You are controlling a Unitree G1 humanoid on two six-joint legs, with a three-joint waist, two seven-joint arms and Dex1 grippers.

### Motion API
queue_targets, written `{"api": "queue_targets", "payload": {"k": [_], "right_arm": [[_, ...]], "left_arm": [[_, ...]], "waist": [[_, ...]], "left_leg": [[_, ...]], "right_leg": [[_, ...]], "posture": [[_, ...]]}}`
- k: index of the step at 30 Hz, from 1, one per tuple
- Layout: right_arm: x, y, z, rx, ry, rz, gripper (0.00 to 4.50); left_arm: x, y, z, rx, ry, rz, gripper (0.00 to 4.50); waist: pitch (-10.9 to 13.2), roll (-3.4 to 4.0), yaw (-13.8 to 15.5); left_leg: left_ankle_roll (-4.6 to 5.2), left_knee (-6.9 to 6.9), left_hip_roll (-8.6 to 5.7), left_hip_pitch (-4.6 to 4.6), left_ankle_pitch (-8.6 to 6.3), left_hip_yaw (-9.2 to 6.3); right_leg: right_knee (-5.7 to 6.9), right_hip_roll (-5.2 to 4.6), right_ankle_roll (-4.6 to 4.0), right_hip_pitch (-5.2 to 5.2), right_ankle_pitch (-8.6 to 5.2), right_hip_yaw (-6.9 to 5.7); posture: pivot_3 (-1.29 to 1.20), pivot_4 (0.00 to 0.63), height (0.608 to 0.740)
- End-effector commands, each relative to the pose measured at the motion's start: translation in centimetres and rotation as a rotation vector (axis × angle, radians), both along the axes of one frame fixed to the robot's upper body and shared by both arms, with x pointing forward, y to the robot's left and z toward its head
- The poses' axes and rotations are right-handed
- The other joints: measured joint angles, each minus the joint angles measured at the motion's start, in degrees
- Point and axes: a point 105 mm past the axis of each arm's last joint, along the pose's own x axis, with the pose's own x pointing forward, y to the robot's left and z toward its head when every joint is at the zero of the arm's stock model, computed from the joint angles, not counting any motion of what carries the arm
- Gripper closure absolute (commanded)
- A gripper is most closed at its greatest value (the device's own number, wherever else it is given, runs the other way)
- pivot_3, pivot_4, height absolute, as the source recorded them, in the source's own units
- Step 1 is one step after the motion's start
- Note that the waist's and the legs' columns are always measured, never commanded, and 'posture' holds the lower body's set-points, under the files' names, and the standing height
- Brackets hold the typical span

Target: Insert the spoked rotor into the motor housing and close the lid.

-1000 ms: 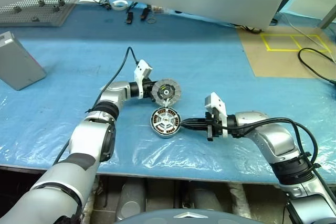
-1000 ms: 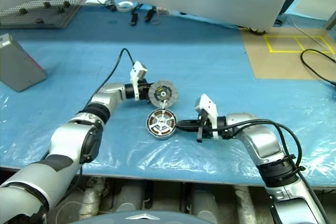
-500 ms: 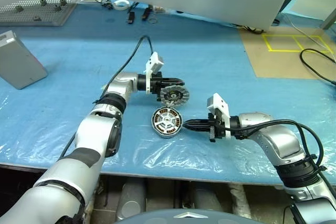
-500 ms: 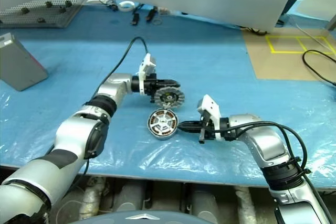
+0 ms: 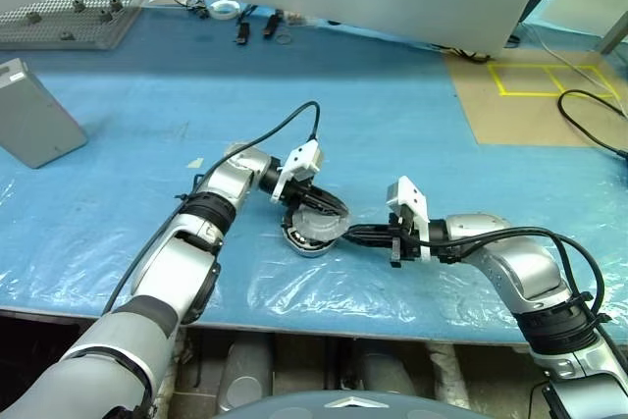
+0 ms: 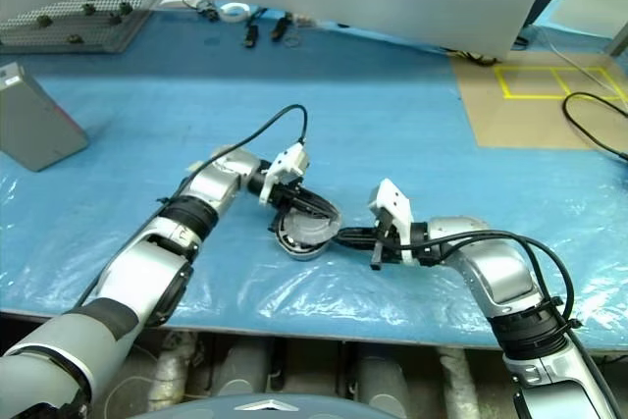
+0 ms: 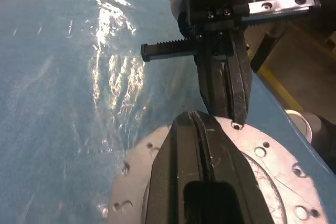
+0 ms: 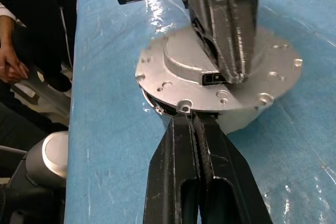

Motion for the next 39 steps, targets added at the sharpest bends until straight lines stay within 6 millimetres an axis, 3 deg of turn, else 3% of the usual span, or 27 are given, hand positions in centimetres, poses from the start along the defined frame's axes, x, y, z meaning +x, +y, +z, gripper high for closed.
{"api": "queue_targets", "payload": {"k": [1, 7, 23, 27, 34, 39], "right_arm": [[0.2, 0.3, 1.4, 0.041, -0.050, 0.009, 4.50], [-0.1, 0.3, 1.4, 0.038, -0.033, 0.043, 4.50], [-0.4, -2.0, 2.3, -0.023, -0.051, 0.097, 4.50], [-0.1, -1.7, 2.9, -0.002, -0.081, 0.080, 4.50], [-0.1, -0.3, 5.0, 0.076, -0.120, 0.121, 4.50], [0.7, 1.4, 6.7, 0.110, -0.189, 0.137, 4.50]], "left_arm": [[-1.1, 0.6, -1.0, 0.051, -0.032, -0.059, 4.46], [-1.8, 1.3, -1.1, 0.048, -0.019, -0.075, 4.46], [-2.6, 1.8, -0.4, 0.004, -0.022, -0.071, 4.46], [-2.8, 2.1, 0.8, -0.036, -0.054, -0.068, 4.46], [-3.1, 2.5, 6.3, -0.232, -0.097, 0.037, 4.46], [-4.1, 3.6, 7.2, -0.291, -0.091, 0.214, 4.46]], "waist": [[0.00, 0.00, -0.01], [0.00, 0.01, -0.04], [0.00, 0.01, -0.18], [0.00, 0.01, -0.32], [0.00, 0.02, -0.43], [-0.03, 0.09, -1.19]], "left_leg": [[0.00, 0.00, 0.00, 0.00, 0.00, 0.00], [-0.01, 0.00, 0.00, 0.00, 0.00, 0.01], [-0.01, 0.00, -0.01, 0.02, 0.00, 0.02], [-0.01, 0.00, -0.01, 0.02, 0.00, 0.02], [-0.01, 0.00, -0.01, 0.01, 0.00, 0.02], [-0.02, -0.03, 0.01, 0.04, 0.01, 0.04]], "right_leg": [[0.00, 0.00, 0.00, 0.00, 0.00, 0.00], [-0.02, 0.00, -0.04, 0.00, -0.03, 0.00], [-0.04, 0.01, 0.10, 0.03, 0.05, 0.00], [-0.04, 0.01, 0.07, 0.03, 0.04, 0.00], [-0.04, 0.01, -0.11, 0.02, -0.07, 0.01], [-0.02, 0.03, -0.13, 0.01, -0.08, 0.02]], "posture": [[0.00, 0.150, 0.740], [0.00, 0.150, 0.740], [0.00, 0.150, 0.740], [0.00, 0.150, 0.740], [0.00, 0.150, 0.740], [0.00, 0.150, 0.740]]}}
